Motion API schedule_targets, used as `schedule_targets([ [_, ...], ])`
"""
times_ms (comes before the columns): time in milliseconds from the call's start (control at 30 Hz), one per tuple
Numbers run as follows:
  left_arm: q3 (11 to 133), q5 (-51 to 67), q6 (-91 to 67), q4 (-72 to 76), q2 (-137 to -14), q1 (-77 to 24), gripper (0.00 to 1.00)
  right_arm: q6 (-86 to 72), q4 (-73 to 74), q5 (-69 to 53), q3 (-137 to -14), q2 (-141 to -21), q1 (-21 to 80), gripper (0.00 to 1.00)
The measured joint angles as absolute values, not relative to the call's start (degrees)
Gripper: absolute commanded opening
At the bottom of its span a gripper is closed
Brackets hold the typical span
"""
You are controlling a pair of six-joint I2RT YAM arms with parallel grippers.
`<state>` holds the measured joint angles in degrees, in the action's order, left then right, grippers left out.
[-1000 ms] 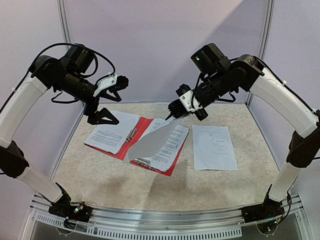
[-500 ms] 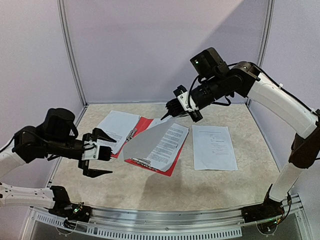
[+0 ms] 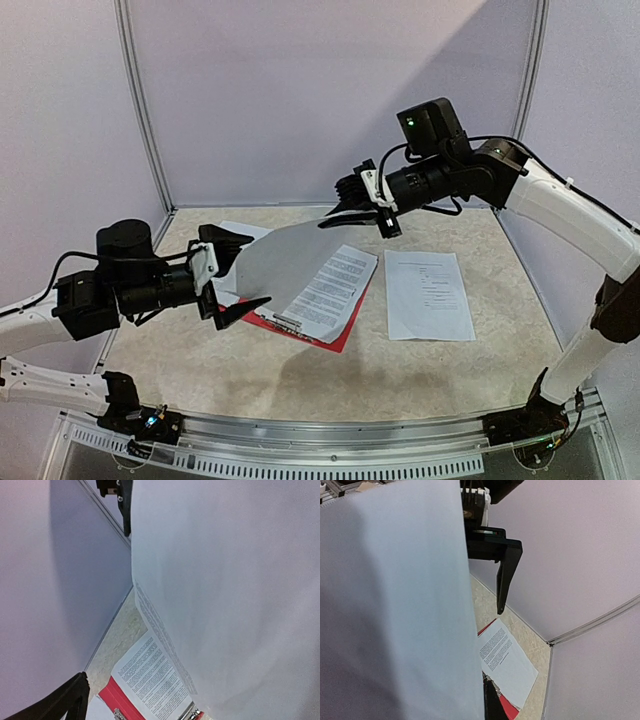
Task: Put the files into the folder
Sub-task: Pass from the right arm to the left, then pass from the left arm to the right
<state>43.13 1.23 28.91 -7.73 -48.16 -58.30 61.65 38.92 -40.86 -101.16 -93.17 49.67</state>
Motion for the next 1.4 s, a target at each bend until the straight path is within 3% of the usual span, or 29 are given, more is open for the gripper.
schedule_targets([
  [33, 43.11, 1.48, 28.05, -7.05, -48.14, -58.3, 0.94, 60.8, 38.02, -40.86, -100.73, -93.06, 49.45, 0.0],
  [167, 42.63, 1.72, 25.63, -5.19, -47.77, -58.39, 0.47, 57.78, 34.48, -41.63, -98.96, -92.6, 48.23, 0.0],
  [300, 42.72, 1.8, 24.34, -4.71, -48.03, -58.54, 0.05, 55.29, 32.36, -42.76, -97.93, -92.25, 47.55, 0.0],
  [333, 42.74, 1.91, 24.32, -4.6, -48.05, -58.59, 0.0, 54.7, 31.9, -42.96, -97.82, -92.25, 47.55, 0.0],
  [367, 42.81, 1.89, 24.21, -4.54, -48.03, -58.65, 0.0, 54.13, 31.62, -43.18, -97.76, -92.25, 47.55, 0.02],
  [400, 42.92, 1.8, 23.94, -4.54, -48.03, -58.67, 0.0, 53.65, 31.4, -43.42, -97.69, -92.25, 47.55, 0.13],
  [467, 43.03, 0.62, 24.67, -4.1, -48.03, -58.72, 0.0, 51.94, 30.28, -43.7, -97.38, -92.25, 47.51, 0.42],
  [533, 43.18, -1.89, 25.96, -3.62, -48.03, -58.74, 0.0, 48.97, 28.18, -43.38, -96.53, -92.25, 47.46, 0.63],
  [633, 43.97, -9.15, 30.5, -2.24, -49.06, -58.54, 0.0, 40.97, 22.22, -41.56, -94.04, -92.23, 46.89, 0.84],
  [833, 47.27, -17.1, 44.71, 0.97, -54.81, -50.35, 0.0, 18.09, 13.23, -33.08, -86.87, -91.09, 44.12, 0.89],
  [1067, 56.27, -16.91, 63.0, 5.82, -62.87, -38.09, 0.0, -12.49, 11.55, -19.73, -78.48, -83.99, 43.05, 0.91],
  [1133, 58.65, -16.12, 68.27, 7.51, -64.93, -36.47, 0.0, -21.37, 9.28, -17.61, -74.89, -80.93, 43.03, 0.97],
  [1400, 62.02, -12.16, 79.55, 11.4, -68.49, -35.73, 0.0, -51.33, -16.47, -16.03, -64.77, -81.23, 44.82, 0.99],
])
